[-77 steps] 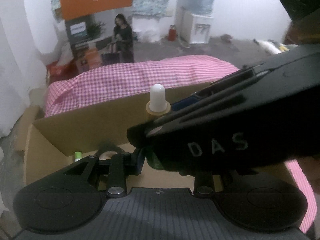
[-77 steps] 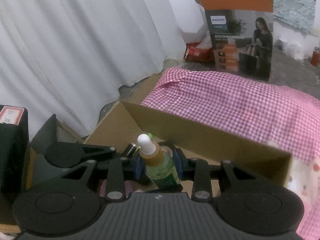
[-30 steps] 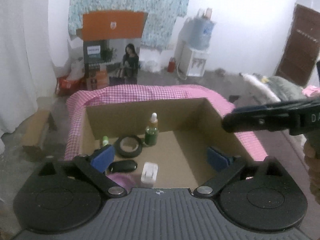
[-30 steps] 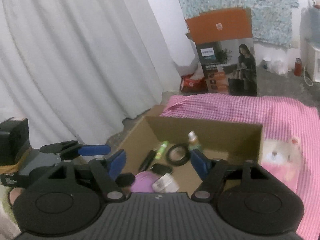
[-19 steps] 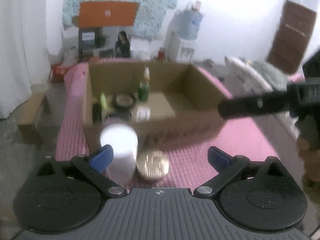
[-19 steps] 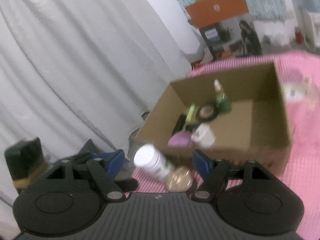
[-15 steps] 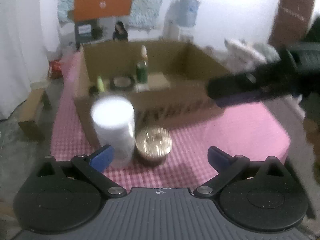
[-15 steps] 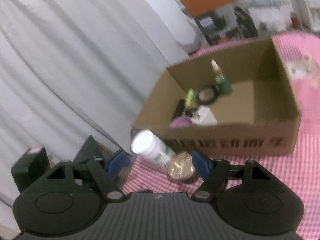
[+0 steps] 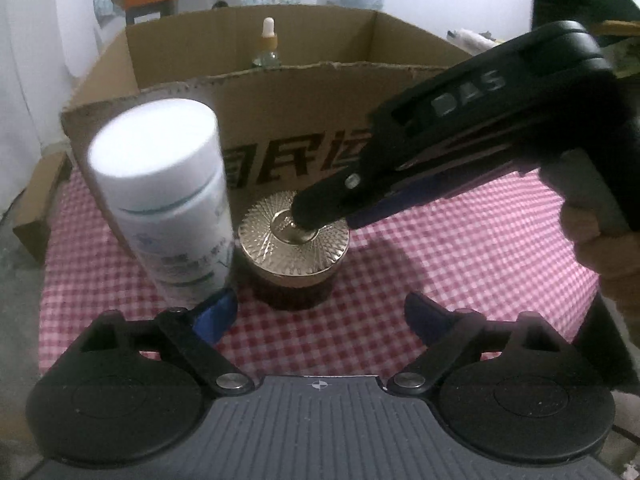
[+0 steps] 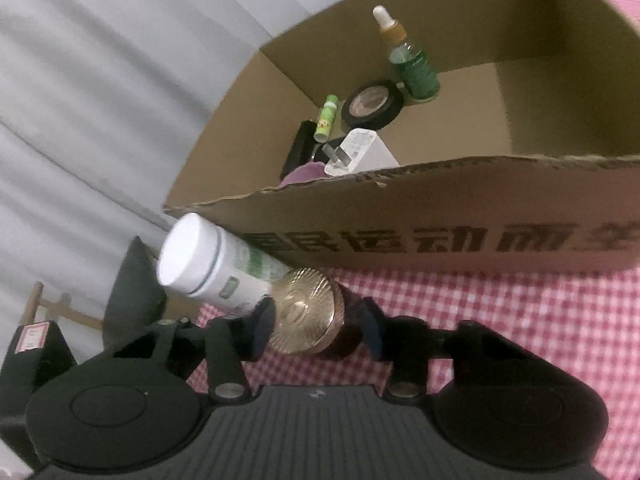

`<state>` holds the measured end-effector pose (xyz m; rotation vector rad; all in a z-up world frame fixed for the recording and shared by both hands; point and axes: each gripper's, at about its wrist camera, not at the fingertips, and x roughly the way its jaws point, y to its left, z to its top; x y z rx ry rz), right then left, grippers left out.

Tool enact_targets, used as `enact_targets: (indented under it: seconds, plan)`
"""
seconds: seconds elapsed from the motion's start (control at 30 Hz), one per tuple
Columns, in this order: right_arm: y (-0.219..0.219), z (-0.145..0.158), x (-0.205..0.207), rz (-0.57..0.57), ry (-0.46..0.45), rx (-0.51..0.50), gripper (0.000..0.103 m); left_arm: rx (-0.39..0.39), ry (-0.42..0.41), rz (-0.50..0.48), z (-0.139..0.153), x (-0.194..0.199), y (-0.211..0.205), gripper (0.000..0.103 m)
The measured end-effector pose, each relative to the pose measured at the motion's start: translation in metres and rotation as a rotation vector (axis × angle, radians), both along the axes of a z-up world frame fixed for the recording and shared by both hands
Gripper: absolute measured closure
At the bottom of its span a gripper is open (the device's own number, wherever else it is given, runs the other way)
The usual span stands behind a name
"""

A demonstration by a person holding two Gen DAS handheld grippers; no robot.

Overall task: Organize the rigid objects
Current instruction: 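Close the right gripper on the gold-lidded jar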

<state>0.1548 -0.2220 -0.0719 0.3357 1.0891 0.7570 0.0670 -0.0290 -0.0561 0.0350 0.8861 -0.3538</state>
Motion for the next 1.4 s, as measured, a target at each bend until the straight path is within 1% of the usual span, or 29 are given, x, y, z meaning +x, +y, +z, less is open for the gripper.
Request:
enact_targets:
  seconds: [0.03, 0.1, 0.17, 0.3, 0.47, 0.7, 0.77, 0.87, 0.9, 0.93, 1.0, 1.1, 1.23, 1.3, 1.37, 1.4]
  plan:
    - [0.003, -0.003, 0.002, 0.006, 0.008, -0.005, 0.064, -0.001, -0.002, 0.002, 0.000, 0.001, 0.000, 0.015]
    - [0.005, -0.007, 0.005, 0.018, 0.019, 0.007, 0.065, -0.018, -0.007, 0.009, 0.001, 0.003, 0.001, 0.016]
    - [0.006, -0.006, 0.003, 0.031, 0.008, 0.005, 0.065, -0.045, -0.011, 0.011, 0.004, 0.005, 0.001, 0.017]
    - [0.000, -0.005, -0.001, 0.029, 0.013, 0.000, 0.065, -0.048, -0.009, -0.003, 0.004, 0.002, -0.005, 0.017]
    - [-0.020, -0.007, -0.010, -0.005, 0.024, 0.011, 0.065, -0.046, -0.015, -0.071, 0.005, -0.004, -0.023, 0.017]
    - [-0.064, -0.010, -0.033, -0.103, 0.053, 0.011, 0.065, -0.073, -0.018, -0.192, 0.006, -0.014, -0.050, 0.017]
    - [-0.073, -0.010, -0.039, -0.123, 0.061, 0.016, 0.064, -0.056, -0.032, -0.207, 0.006, -0.016, -0.055, 0.020]
    - [-0.081, -0.008, -0.041, -0.150, 0.067, 0.029, 0.063, -0.005, -0.060, -0.206, 0.006, -0.017, -0.060, 0.020]
    - [-0.082, -0.008, -0.042, -0.157, 0.061, 0.028, 0.062, 0.013, -0.065, -0.205, 0.005, -0.017, -0.062, 0.020]
    - [-0.084, -0.008, -0.042, -0.159, 0.057, 0.027, 0.058, 0.032, -0.070, -0.203, 0.003, -0.016, -0.064, 0.020]
    - [-0.084, -0.010, -0.040, -0.158, 0.058, 0.030, 0.055, 0.067, -0.078, -0.202, 0.000, -0.013, -0.069, 0.023]
    - [-0.080, -0.016, -0.036, -0.146, 0.068, 0.028, 0.054, 0.112, -0.081, -0.201, -0.005, -0.010, -0.075, 0.027]
    - [-0.075, -0.023, -0.032, -0.134, 0.076, 0.039, 0.051, 0.135, -0.078, -0.199, -0.009, -0.009, -0.079, 0.035]
    - [-0.073, -0.025, -0.030, -0.131, 0.077, 0.047, 0.051, 0.129, -0.080, -0.193, -0.009, -0.008, -0.079, 0.038]
    - [-0.072, -0.027, -0.027, -0.131, 0.083, 0.057, 0.051, 0.126, -0.083, -0.185, -0.008, -0.004, -0.079, 0.046]
    - [-0.073, -0.028, -0.027, -0.131, 0.088, 0.063, 0.051, 0.128, -0.086, -0.180, -0.009, 0.002, -0.079, 0.046]
